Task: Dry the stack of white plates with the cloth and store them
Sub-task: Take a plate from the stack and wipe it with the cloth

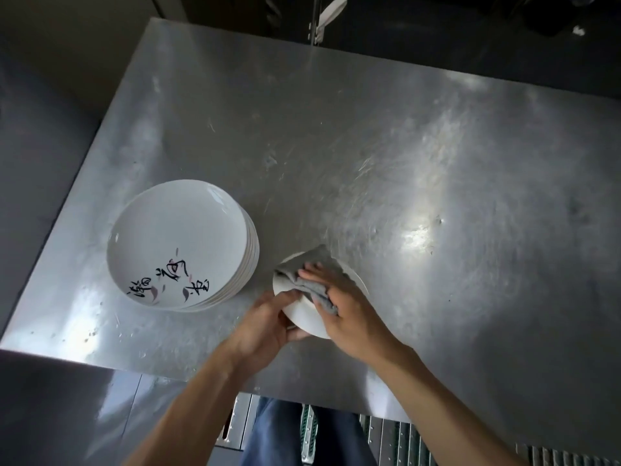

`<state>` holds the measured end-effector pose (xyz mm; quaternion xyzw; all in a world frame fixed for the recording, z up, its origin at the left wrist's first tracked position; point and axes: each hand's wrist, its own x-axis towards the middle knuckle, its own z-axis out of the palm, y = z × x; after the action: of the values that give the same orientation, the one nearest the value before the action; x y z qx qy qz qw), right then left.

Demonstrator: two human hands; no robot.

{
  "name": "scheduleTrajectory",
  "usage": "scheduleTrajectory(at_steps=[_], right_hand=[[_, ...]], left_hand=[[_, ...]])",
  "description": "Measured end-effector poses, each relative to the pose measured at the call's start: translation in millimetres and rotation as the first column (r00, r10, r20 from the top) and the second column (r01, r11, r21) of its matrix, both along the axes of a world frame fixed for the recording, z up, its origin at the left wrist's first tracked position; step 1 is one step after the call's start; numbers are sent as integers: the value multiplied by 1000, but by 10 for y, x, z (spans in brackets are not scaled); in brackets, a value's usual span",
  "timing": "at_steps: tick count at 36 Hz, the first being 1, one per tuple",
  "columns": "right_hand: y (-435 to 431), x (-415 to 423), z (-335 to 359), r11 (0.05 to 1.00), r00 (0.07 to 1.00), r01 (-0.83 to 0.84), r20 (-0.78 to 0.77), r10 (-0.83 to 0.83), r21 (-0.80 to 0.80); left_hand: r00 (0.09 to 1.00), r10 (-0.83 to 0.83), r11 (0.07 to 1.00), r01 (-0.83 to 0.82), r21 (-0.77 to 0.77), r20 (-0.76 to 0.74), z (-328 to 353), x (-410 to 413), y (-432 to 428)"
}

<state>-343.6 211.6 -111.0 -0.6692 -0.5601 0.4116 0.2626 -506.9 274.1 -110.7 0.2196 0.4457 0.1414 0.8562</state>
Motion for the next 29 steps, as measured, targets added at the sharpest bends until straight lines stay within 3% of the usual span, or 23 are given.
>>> scheduleTrajectory(at_steps=[4,7,11,15,16,20,23,25,29], right_hand=[[120,77,2,998,993,-69,101,69,1],[222,179,54,999,985,32,171,-27,-25],[145,95,66,977,969,-214,121,213,-5],[140,229,27,997,983,35,180,-22,-67],[135,209,31,998,986,25,168,-15,-58],[39,49,-44,968,968,-243,80,238,57],[93,151,-110,1000,993,11,116,-7,-29],[118,224,-141,972,978,198,95,-187,-125],[49,252,-194,912,931,362,26,-364,-194]], left_hand=[[996,-81,996,83,46,-37,12,-27,-21],[992,-124,992,125,19,-38,24,-48,-44],[993,-108,994,108,-3,-37,9,-52,-74],[993,-112,993,111,-26,-33,0,-49,-109],[993,-116,993,116,-18,-32,2,-42,-105],[987,-154,988,155,23,-49,-1,-39,-103],[989,-144,989,145,5,-41,-9,-50,-133],[994,-97,995,98,33,-50,-21,-32,-156],[997,65,997,-62,52,-45,-79,16,-243]])
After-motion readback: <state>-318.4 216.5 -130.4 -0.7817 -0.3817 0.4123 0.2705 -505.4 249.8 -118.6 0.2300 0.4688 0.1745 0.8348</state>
